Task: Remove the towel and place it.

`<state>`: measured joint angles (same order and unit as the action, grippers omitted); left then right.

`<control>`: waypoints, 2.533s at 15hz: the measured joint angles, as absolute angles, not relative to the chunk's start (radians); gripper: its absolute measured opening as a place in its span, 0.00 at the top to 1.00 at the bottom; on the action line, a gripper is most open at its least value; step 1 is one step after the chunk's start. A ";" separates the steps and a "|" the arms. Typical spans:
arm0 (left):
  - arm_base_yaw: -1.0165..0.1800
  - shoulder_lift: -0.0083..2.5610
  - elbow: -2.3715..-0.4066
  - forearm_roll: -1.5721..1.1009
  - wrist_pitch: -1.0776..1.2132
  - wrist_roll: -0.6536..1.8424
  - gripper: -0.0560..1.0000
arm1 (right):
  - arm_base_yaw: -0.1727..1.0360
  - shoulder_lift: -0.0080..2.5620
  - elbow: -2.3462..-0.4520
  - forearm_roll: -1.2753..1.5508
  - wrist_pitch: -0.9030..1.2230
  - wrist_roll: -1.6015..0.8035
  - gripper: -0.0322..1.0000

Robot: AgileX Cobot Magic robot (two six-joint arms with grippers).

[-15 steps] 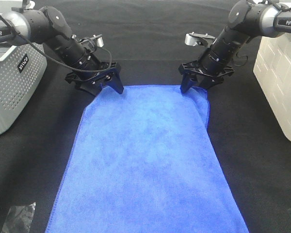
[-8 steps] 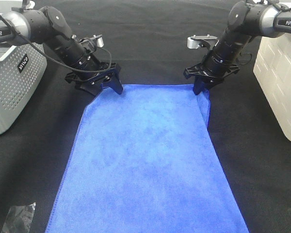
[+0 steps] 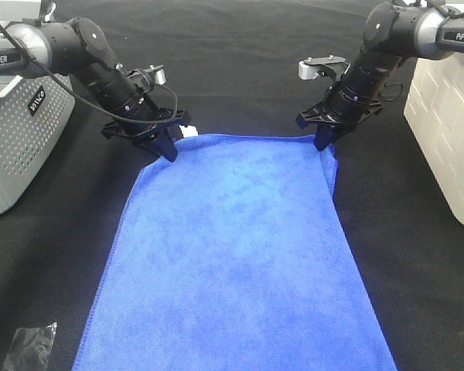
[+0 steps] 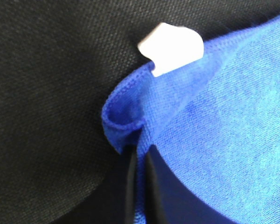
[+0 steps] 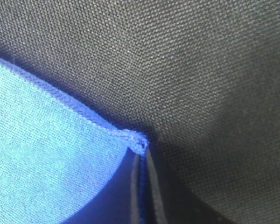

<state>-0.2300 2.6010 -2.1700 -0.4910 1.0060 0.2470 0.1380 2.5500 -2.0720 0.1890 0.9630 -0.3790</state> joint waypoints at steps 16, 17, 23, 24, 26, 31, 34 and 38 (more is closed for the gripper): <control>-0.242 2.557 -2.304 -0.254 0.772 0.265 0.94 | 0.142 2.550 -2.311 0.126 0.765 -0.499 0.94; -0.242 2.557 -2.304 -0.243 0.733 0.265 0.94 | 0.142 2.550 -2.311 0.141 0.730 -0.534 0.94; -0.242 2.557 -2.304 -0.185 0.509 0.287 0.94 | 0.142 2.558 -2.312 0.183 0.518 -0.686 0.94; -0.242 2.557 -2.304 -0.184 0.491 0.303 0.94 | 0.142 2.560 -2.312 0.182 0.496 -0.687 0.94; -0.242 2.562 -2.304 -0.184 0.470 0.315 0.94 | 0.142 2.562 -2.312 0.182 0.482 -0.690 0.94; -0.242 2.605 -2.304 -0.182 0.418 0.315 0.94 | 0.142 2.582 -2.308 0.182 0.398 -0.691 0.94; -0.242 2.618 -2.304 -0.178 0.369 0.315 0.94 | 0.142 2.646 -2.305 0.185 0.381 -0.692 0.94; -0.242 2.652 -2.304 -0.178 0.335 0.317 0.94 | 0.142 2.677 -2.305 0.185 0.373 -0.692 0.94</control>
<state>-0.2420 2.6520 -2.3040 -0.1780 0.3350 0.3170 0.1420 2.6770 -2.3050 0.1850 0.3730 -0.6920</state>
